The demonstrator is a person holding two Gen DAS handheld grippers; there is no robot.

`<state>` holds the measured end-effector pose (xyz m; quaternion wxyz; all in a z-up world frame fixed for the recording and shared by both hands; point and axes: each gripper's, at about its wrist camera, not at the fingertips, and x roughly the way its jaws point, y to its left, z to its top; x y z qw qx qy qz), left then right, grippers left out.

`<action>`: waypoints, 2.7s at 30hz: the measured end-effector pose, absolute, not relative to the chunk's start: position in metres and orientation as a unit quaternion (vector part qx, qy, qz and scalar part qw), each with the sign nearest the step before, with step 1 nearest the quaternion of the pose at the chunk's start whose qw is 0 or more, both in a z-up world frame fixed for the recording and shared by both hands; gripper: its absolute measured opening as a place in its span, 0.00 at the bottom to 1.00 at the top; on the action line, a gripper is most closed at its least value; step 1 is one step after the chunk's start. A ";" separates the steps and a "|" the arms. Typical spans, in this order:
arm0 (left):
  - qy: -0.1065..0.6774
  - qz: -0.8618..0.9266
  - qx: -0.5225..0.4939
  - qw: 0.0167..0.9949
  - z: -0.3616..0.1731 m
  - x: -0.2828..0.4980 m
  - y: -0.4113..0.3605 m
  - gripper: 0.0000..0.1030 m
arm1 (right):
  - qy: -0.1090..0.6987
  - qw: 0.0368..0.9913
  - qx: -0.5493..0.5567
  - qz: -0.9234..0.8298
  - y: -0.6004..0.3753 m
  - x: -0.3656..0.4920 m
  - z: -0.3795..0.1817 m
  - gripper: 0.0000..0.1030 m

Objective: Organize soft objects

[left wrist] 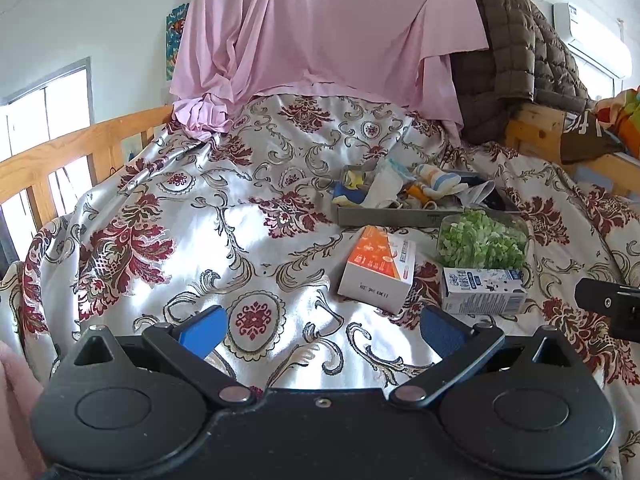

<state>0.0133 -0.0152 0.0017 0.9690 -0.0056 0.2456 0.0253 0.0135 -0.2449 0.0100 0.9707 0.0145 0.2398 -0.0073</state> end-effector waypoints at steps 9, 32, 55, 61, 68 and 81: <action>0.263 0.030 0.003 0.964 -0.003 0.017 -0.018 0.99 | 0.259 0.966 0.022 -0.017 -0.250 0.018 0.006 1.00; 0.267 0.034 -0.002 0.963 -0.003 0.018 -0.016 0.99 | 0.275 0.961 0.010 -0.019 -0.246 0.021 0.003 1.00; 0.267 0.033 -0.002 0.963 -0.003 0.018 -0.015 0.99 | 0.275 0.961 0.010 -0.019 -0.245 0.020 0.002 1.00; 0.267 0.033 -0.002 0.963 -0.003 0.018 -0.015 0.99 | 0.275 0.961 0.009 -0.019 -0.245 0.020 0.002 1.00; 0.267 0.033 -0.002 0.963 -0.003 0.018 -0.015 0.99 | 0.275 0.961 0.009 -0.019 -0.245 0.020 0.002 1.00; 0.267 0.033 -0.002 0.963 -0.003 0.018 -0.015 0.99 | 0.275 0.961 0.009 -0.020 -0.245 0.020 0.002 1.00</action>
